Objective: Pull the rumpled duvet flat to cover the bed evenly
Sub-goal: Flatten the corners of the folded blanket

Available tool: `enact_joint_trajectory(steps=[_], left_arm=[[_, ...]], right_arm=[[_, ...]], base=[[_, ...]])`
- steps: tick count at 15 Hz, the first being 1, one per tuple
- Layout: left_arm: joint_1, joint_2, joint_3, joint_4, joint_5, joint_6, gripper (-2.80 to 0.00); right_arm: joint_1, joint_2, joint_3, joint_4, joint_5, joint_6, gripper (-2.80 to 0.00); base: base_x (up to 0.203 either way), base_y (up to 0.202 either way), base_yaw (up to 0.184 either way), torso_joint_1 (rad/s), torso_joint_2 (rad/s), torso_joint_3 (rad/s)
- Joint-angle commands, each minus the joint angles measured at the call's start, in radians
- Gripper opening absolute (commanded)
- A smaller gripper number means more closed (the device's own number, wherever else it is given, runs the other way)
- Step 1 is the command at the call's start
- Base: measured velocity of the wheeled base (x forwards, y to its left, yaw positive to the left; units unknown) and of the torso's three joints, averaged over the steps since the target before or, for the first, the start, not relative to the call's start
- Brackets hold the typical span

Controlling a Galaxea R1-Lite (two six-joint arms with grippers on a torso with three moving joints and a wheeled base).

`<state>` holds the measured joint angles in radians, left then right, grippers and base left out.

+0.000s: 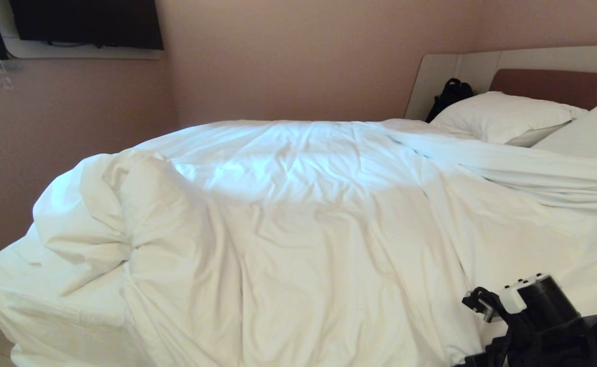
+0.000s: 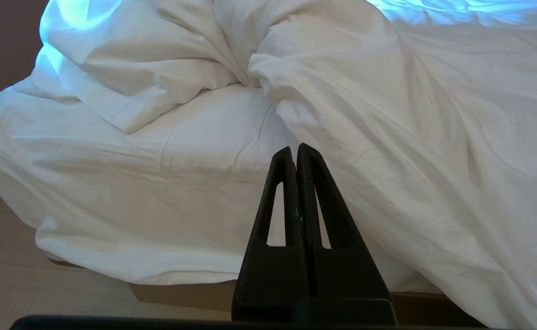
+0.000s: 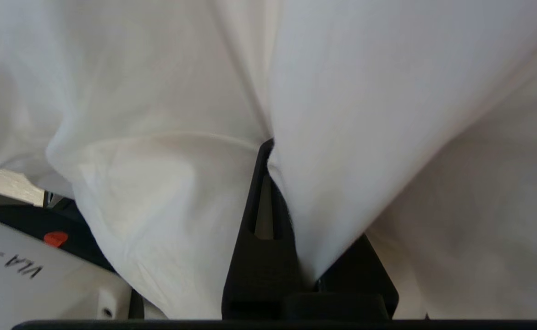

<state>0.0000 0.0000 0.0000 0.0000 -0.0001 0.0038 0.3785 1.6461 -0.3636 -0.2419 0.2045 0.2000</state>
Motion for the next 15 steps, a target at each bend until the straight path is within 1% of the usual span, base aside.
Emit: enact_joint_trajectory(steps=[1,4,6,10,11,13,15], left_arm=[[0.000,0.000,0.000,0.000,0.000,0.001,-2.80],[0.000,0.000,0.000,0.000,0.000,-0.001,-2.80],[0.000,0.000,0.000,0.000,0.000,-0.001,-2.80],[0.000,0.000,0.000,0.000,0.000,-0.001,-2.80],[0.000,0.000,0.000,0.000,0.000,-0.001,-2.80],[0.000,0.000,0.000,0.000,0.000,-0.001,-2.80],[0.000,0.000,0.000,0.000,0.000,-0.001,-2.80]], right_arm=[[0.008,-0.074,0.003,0.131,0.000,-0.004,-2.80],[0.008,-0.076,0.004,0.165,-0.028,-0.020,-2.80],[0.011,-0.045,0.006,0.166,-0.028,-0.033,-2.80],[0.016,0.015,0.000,0.150,-0.025,-0.033,-2.80],[0.016,0.017,0.000,0.147,-0.022,-0.033,0.00],[0.016,0.009,0.003,0.109,-0.022,-0.027,0.00],[0.017,-0.011,0.007,0.105,-0.023,-0.025,0.00]], base=[[0.000,0.000,0.000,0.000,0.00,0.000],[0.000,0.000,0.000,0.000,0.00,0.000],[0.000,0.000,0.000,0.000,0.00,0.000],[0.000,0.000,0.000,0.000,0.00,0.000],[0.000,0.000,0.000,0.000,0.00,0.000],[0.000,0.000,0.000,0.000,0.00,0.000],[0.000,0.000,0.000,0.000,0.00,0.000]])
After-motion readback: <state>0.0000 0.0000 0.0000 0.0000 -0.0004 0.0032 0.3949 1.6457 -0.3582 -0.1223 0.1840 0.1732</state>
